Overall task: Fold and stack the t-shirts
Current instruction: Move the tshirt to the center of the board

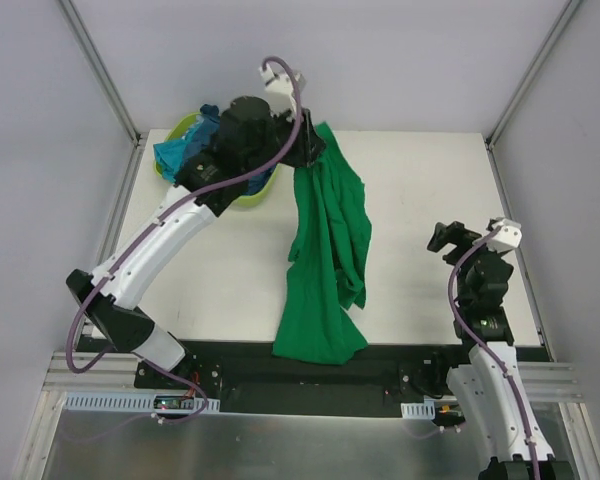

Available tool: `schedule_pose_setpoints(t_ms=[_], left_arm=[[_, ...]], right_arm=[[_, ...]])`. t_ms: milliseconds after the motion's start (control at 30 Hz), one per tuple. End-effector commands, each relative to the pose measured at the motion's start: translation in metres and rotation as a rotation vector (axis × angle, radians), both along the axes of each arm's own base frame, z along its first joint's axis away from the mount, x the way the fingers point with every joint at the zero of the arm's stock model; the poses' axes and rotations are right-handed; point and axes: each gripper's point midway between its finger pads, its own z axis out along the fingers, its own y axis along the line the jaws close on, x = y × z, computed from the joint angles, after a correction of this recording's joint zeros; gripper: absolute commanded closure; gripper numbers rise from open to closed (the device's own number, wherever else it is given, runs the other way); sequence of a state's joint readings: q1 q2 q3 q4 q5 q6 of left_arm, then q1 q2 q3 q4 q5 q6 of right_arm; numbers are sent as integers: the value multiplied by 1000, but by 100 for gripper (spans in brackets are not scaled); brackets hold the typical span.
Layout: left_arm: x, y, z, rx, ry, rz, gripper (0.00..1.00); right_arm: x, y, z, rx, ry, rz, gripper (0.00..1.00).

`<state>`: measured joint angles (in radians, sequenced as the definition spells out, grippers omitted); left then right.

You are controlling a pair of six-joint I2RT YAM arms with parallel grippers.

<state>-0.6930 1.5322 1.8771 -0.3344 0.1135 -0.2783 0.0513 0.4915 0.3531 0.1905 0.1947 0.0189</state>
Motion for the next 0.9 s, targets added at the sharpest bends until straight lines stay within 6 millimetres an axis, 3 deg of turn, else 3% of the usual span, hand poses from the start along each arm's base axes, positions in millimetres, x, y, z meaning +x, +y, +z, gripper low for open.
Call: schedule_pose_setpoints(t_ms=[0, 67, 100, 200, 300, 400, 433, 467, 567, 633, 733, 867], left_arm=[[49, 44, -103, 202, 108, 364, 46], [52, 53, -138, 270, 153, 413, 14], [54, 61, -145, 288, 163, 451, 1], [47, 80, -147, 290, 177, 491, 1], [24, 100, -156, 290, 191, 502, 1], [-13, 116, -188, 262, 269, 484, 1], [-26, 118, -214, 261, 332, 466, 1], [-41, 119, -226, 224, 383, 451, 1], [-88, 110, -282, 167, 592, 344, 1], [-118, 100, -309, 165, 716, 247, 1], [-157, 87, -336, 202, 838, 117, 1], [-189, 79, -364, 269, 930, 38, 2]], right_arm=[[4, 4, 2, -1, 57, 22, 4], [8, 14, -6, -2, 120, 77, 4], [10, 19, -3, 2, 133, 105, 4], [13, 34, -8, 9, 202, 187, 4], [10, 56, -20, 46, 295, 307, 4], [1, 81, -36, 95, 398, 419, 4], [-4, 92, -41, 101, 433, 462, 4], [-10, 102, -47, 104, 472, 501, 4], [-27, 137, -63, 95, 556, 611, 4], [-33, 154, -74, 79, 595, 638, 4], [-40, 174, -93, 84, 682, 671, 4], [-38, 190, -116, 129, 779, 676, 3]])
